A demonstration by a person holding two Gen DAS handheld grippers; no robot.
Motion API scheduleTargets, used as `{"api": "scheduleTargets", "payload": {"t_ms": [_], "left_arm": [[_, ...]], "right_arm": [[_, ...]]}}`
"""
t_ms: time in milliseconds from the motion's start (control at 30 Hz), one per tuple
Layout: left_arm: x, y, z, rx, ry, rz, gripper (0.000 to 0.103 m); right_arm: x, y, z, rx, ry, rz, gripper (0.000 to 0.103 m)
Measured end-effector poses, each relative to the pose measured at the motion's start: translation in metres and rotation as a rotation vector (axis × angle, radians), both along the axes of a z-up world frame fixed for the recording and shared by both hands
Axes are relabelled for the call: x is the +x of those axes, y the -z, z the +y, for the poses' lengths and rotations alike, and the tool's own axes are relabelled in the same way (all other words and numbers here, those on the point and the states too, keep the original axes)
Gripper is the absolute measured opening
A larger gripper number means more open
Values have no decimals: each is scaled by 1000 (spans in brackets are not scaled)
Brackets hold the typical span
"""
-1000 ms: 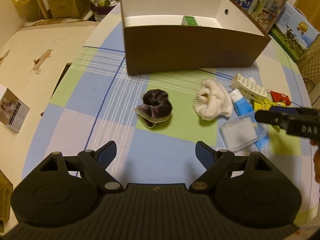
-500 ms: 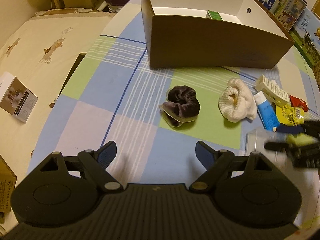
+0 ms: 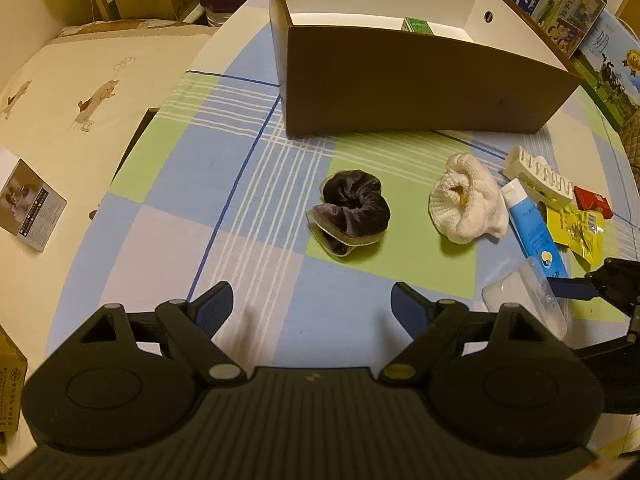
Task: Organize objects
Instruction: 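Grasp the clear plastic case with the right tool while the left tool grasps the dark scrunchie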
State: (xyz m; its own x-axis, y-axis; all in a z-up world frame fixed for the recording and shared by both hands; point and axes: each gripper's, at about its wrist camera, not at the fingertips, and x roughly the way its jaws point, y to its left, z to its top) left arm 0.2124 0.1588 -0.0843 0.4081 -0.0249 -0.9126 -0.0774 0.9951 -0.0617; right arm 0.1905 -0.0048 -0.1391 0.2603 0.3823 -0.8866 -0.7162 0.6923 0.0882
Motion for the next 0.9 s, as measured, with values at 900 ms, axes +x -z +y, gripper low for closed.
{"api": "scheduleTargets", "payload": {"t_ms": [900], "left_arm": [[60, 34, -12, -16, 157, -30, 69]], "right_arm": [[25, -44, -99, 182, 537, 8, 53]]}}
